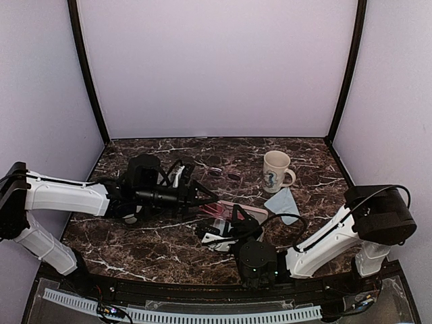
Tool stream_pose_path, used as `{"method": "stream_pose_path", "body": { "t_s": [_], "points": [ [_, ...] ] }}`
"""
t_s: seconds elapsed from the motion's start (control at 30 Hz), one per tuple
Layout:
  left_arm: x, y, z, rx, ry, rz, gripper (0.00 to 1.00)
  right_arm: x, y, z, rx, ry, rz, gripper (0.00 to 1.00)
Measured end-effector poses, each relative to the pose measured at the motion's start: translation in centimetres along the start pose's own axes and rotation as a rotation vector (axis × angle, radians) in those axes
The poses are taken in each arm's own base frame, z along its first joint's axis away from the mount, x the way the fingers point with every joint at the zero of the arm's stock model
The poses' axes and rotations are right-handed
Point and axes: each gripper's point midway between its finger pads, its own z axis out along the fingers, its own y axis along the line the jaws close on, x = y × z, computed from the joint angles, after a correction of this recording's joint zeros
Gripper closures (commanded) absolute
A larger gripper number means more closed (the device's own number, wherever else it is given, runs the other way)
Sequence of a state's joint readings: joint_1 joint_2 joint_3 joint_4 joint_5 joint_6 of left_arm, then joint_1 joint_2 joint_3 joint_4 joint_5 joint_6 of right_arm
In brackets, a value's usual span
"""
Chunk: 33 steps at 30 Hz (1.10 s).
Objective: Organize the sunglasses
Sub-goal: Pass from the right arm to the left
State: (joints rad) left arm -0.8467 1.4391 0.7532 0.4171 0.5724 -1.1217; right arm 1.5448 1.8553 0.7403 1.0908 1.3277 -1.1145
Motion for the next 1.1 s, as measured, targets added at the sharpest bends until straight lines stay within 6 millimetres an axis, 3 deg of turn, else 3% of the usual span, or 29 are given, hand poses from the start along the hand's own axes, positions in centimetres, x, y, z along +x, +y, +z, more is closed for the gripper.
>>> {"method": "stream_pose_path", "body": {
  "t_s": [0.43,1.1],
  "points": [
    [0.31,-0.47,0.08,0.02,0.016,-0.042,0.37,-0.06,-0.16,0.0,0.004,-0.001,-0.002,0.68],
    [0.52,-0.09,0.62,0.051,0.027,-0.111,0.68,-0.11,-0.33,0.05,0.032,0.002,-0.022,0.6]
  ]
}}
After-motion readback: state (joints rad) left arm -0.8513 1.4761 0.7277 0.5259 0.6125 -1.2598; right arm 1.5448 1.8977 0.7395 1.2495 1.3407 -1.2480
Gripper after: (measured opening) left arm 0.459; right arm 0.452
